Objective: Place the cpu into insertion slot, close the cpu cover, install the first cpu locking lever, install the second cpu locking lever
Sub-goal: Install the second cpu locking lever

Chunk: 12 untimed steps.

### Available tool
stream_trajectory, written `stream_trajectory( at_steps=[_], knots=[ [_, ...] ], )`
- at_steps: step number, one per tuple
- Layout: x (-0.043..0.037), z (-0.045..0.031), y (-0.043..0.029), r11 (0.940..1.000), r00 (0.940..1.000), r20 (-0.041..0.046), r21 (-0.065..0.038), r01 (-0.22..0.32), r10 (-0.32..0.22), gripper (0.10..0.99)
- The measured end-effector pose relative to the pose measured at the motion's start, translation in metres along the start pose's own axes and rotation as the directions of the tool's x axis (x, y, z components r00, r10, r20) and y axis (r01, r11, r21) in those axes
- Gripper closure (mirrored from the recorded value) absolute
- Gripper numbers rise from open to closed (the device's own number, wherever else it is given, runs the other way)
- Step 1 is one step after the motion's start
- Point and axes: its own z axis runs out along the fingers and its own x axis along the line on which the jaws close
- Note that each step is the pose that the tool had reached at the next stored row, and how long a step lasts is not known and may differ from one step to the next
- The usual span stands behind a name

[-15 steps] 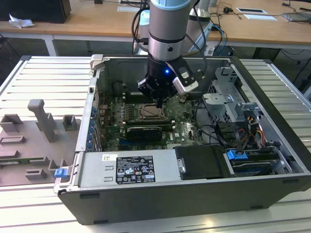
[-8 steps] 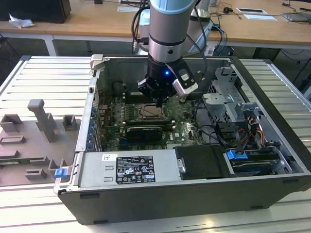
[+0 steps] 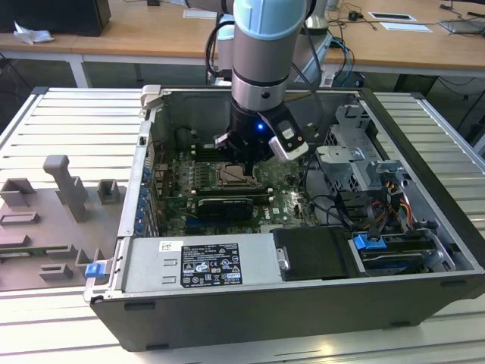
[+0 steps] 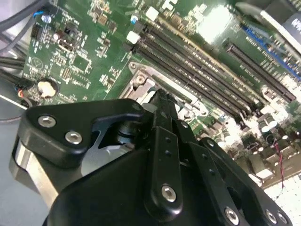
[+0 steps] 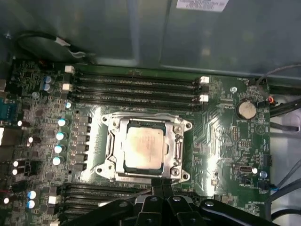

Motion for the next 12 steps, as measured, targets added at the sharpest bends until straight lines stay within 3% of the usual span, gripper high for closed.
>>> stream_trajectory(
  at_steps=[6, 9, 10, 12],
  knots=[
    [0.0085, 0.0003, -0.0053, 1.0000, 1.0000, -0.0008, -0.001, 0.007, -0.007, 0.980],
    [0.0239, 0.0013, -0.0047, 1.0000, 1.0000, -0.0010, -0.001, 0.008, -0.008, 0.980],
    [0.0322, 0.0051, -0.0047, 0.9999, 0.9999, -0.0013, 0.000, 0.010, -0.010, 0.980],
    [0.0387, 0.0157, -0.0052, 0.9999, 0.9999, -0.0023, -0.001, 0.017, -0.017, 0.980]
  ],
)
